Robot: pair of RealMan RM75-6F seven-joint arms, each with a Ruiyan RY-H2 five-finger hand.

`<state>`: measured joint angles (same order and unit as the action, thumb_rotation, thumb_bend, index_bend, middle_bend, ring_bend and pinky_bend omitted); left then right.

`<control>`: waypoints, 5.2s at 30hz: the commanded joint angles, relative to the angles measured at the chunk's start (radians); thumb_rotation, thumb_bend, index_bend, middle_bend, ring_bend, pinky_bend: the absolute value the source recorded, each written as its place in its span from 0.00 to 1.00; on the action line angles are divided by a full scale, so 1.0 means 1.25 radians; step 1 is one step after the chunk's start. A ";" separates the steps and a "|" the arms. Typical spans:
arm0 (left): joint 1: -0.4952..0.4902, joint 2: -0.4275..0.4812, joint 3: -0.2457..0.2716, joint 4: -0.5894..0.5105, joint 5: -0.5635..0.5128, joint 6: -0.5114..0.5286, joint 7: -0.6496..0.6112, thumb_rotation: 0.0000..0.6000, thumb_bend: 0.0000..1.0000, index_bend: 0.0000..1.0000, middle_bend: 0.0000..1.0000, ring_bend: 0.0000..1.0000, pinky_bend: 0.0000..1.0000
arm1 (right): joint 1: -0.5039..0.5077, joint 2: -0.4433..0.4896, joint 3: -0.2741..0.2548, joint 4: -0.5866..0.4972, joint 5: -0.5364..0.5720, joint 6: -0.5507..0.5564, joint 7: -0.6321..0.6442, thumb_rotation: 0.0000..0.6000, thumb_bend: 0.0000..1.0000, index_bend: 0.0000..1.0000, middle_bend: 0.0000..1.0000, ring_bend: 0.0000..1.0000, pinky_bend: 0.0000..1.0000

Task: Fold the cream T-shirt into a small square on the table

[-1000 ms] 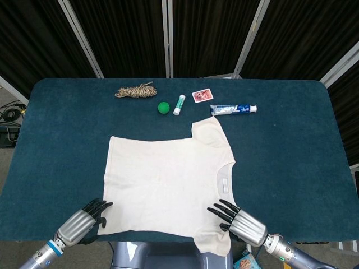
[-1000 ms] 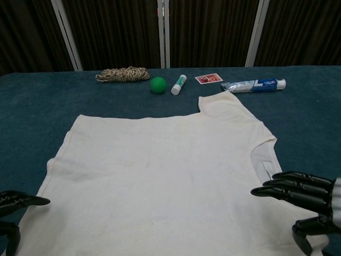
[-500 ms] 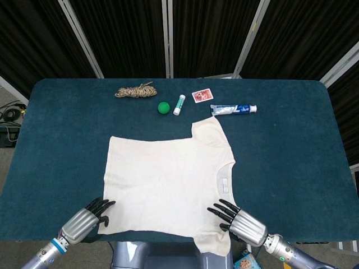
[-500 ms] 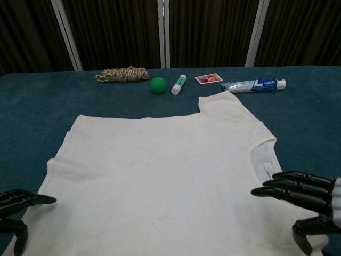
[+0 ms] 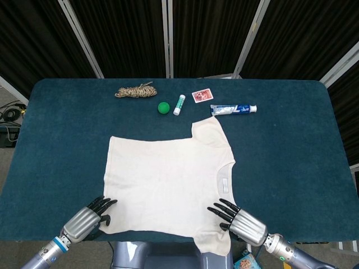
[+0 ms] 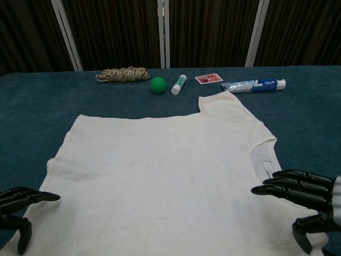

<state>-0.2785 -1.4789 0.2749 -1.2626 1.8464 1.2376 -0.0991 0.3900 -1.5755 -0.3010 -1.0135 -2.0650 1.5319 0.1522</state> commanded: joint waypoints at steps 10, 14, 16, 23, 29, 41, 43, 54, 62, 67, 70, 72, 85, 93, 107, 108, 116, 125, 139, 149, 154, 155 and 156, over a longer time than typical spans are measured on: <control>-0.001 -0.010 0.001 0.007 -0.009 0.005 -0.020 1.00 0.48 0.60 0.00 0.00 0.00 | -0.001 -0.002 -0.001 0.004 0.001 0.001 0.002 1.00 0.46 0.75 0.04 0.00 0.00; 0.003 -0.020 0.001 0.022 -0.003 0.025 -0.032 1.00 0.48 0.72 0.00 0.00 0.00 | -0.002 -0.004 -0.001 0.010 0.000 0.005 0.004 1.00 0.46 0.75 0.04 0.00 0.00; 0.004 -0.023 0.000 0.026 -0.005 0.030 -0.040 1.00 0.48 0.75 0.00 0.00 0.00 | -0.002 -0.005 -0.002 0.011 -0.001 0.005 0.003 1.00 0.46 0.75 0.05 0.00 0.00; 0.003 -0.015 -0.001 0.011 -0.008 0.038 -0.053 1.00 0.53 0.82 0.00 0.00 0.00 | 0.000 0.002 -0.005 0.002 -0.003 0.004 0.000 1.00 0.45 0.75 0.05 0.00 0.00; -0.002 0.011 0.005 -0.027 -0.001 0.045 -0.048 1.00 0.54 0.84 0.00 0.00 0.00 | 0.002 0.013 -0.014 -0.015 -0.011 0.005 0.002 1.00 0.45 0.75 0.05 0.00 0.00; -0.010 0.109 0.050 -0.159 0.049 0.058 0.011 1.00 0.54 0.85 0.00 0.00 0.00 | 0.020 0.082 -0.049 -0.124 -0.045 0.011 0.031 1.00 0.45 0.75 0.06 0.00 0.00; -0.010 0.124 0.060 -0.176 0.061 0.062 0.015 1.00 0.54 0.85 0.00 0.00 0.00 | 0.029 0.101 -0.058 -0.148 -0.059 0.008 0.028 1.00 0.45 0.75 0.06 0.00 0.00; -0.024 0.198 0.114 -0.249 0.130 0.066 0.012 1.00 0.54 0.85 0.00 0.00 0.00 | 0.072 0.199 -0.100 -0.311 -0.107 -0.058 -0.003 1.00 0.45 0.75 0.07 0.00 0.00; -0.029 0.229 0.140 -0.279 0.162 0.058 0.018 1.00 0.54 0.86 0.00 0.00 0.00 | 0.079 0.219 -0.119 -0.353 -0.136 -0.082 -0.012 1.00 0.45 0.76 0.07 0.00 0.00; -0.029 0.240 0.152 -0.291 0.176 0.055 0.022 1.00 0.54 0.86 0.00 0.00 0.00 | 0.083 0.225 -0.123 -0.366 -0.148 -0.092 -0.017 1.00 0.45 0.76 0.07 0.00 0.00; -0.027 0.243 0.154 -0.295 0.180 0.054 0.020 1.00 0.54 0.86 0.00 0.00 0.00 | 0.086 0.230 -0.126 -0.373 -0.155 -0.097 -0.018 1.00 0.46 0.76 0.07 0.00 0.00; -0.027 0.244 0.156 -0.296 0.182 0.052 0.016 1.00 0.54 0.86 0.00 0.00 0.00 | 0.088 0.234 -0.128 -0.377 -0.159 -0.100 -0.018 1.00 0.46 0.76 0.07 0.00 0.00; -0.027 0.227 0.108 -0.290 0.132 0.061 -0.028 1.00 0.54 0.86 0.00 0.00 0.00 | 0.093 0.243 -0.092 -0.375 -0.112 -0.116 0.000 1.00 0.46 0.76 0.07 0.00 0.00; -0.035 0.196 -0.011 -0.290 -0.018 0.042 -0.034 1.00 0.54 0.86 0.00 0.00 0.00 | 0.113 0.254 -0.007 -0.349 0.012 -0.143 0.052 1.00 0.46 0.76 0.07 0.00 0.00; -0.108 0.160 -0.159 -0.280 -0.236 -0.105 0.018 1.00 0.54 0.86 0.00 0.00 0.00 | 0.175 0.216 0.113 -0.282 0.183 -0.279 0.114 1.00 0.45 0.76 0.07 0.00 0.00; -0.111 0.158 -0.166 -0.279 -0.244 -0.110 0.023 1.00 0.54 0.86 0.00 0.00 0.00 | 0.179 0.213 0.120 -0.277 0.191 -0.285 0.118 1.00 0.45 0.76 0.07 0.00 0.00; -0.141 0.145 -0.212 -0.264 -0.317 -0.158 0.050 1.00 0.54 0.86 0.00 0.00 0.00 | 0.203 0.189 0.164 -0.240 0.249 -0.329 0.147 1.00 0.45 0.76 0.07 0.00 0.00; -0.160 0.114 -0.244 -0.212 -0.378 -0.191 0.049 1.00 0.54 0.86 0.00 0.00 0.00 | 0.236 0.157 0.210 -0.196 0.304 -0.381 0.160 1.00 0.45 0.76 0.07 0.00 0.00; -0.179 0.072 -0.269 -0.140 -0.428 -0.225 0.044 1.00 0.54 0.86 0.00 0.00 0.00 | 0.254 0.116 0.235 -0.132 0.355 -0.429 0.155 1.00 0.45 0.76 0.07 0.00 0.00; -0.193 0.038 -0.282 -0.095 -0.471 -0.255 0.057 1.00 0.54 0.86 0.00 0.00 0.00 | 0.268 0.076 0.249 -0.089 0.388 -0.471 0.133 1.00 0.45 0.75 0.07 0.00 0.00; -0.201 0.025 -0.287 -0.080 -0.479 -0.266 0.059 1.00 0.54 0.86 0.00 0.00 0.00 | 0.279 0.056 0.258 -0.070 0.402 -0.488 0.119 1.00 0.45 0.75 0.07 0.00 0.00; -0.203 0.022 -0.290 -0.075 -0.481 -0.267 0.057 1.00 0.54 0.86 0.00 0.00 0.00 | 0.282 0.051 0.260 -0.065 0.403 -0.490 0.114 1.00 0.45 0.75 0.07 0.00 0.00; -0.205 0.019 -0.291 -0.071 -0.482 -0.268 0.057 1.00 0.54 0.86 0.00 0.00 0.00 | 0.283 0.047 0.262 -0.061 0.404 -0.491 0.111 1.00 0.45 0.75 0.07 0.00 0.00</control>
<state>-0.5320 -1.4516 -0.0870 -1.3560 1.2461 0.9047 -0.0270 0.7411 -1.5119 0.0234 -1.0939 -1.5620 0.9204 0.2949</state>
